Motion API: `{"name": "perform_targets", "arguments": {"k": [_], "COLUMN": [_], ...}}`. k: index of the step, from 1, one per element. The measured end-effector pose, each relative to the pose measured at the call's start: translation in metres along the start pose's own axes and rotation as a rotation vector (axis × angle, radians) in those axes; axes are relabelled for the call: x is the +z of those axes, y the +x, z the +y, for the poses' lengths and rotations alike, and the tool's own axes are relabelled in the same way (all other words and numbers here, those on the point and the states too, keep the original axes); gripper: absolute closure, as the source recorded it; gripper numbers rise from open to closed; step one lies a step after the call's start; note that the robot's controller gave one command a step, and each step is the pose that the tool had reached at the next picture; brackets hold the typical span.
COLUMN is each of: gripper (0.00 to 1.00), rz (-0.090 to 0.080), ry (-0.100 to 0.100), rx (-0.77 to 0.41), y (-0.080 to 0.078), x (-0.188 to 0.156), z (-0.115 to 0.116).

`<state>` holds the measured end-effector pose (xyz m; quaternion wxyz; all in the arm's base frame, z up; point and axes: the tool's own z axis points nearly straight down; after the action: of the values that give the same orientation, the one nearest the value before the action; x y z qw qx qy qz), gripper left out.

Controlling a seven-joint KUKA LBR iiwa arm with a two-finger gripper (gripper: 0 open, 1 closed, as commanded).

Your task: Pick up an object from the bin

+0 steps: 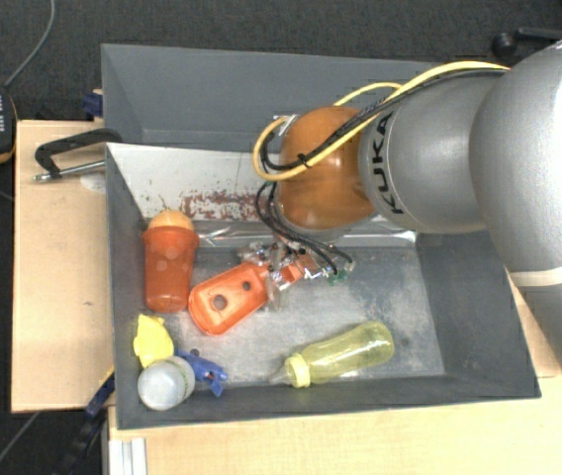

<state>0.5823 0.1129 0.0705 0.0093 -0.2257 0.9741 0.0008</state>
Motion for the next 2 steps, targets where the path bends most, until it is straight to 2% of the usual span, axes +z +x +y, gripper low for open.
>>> {"name": "perform_targets", "arguments": {"k": [1,2], "gripper": [1.00,1.00], "rz": [-0.003,-0.001], "ry": [0.000,0.000], "rx": [-0.037,-0.078], "y": [-0.007,-0.006], "x": [0.000,0.000], "z": [-0.016,-0.005]}}
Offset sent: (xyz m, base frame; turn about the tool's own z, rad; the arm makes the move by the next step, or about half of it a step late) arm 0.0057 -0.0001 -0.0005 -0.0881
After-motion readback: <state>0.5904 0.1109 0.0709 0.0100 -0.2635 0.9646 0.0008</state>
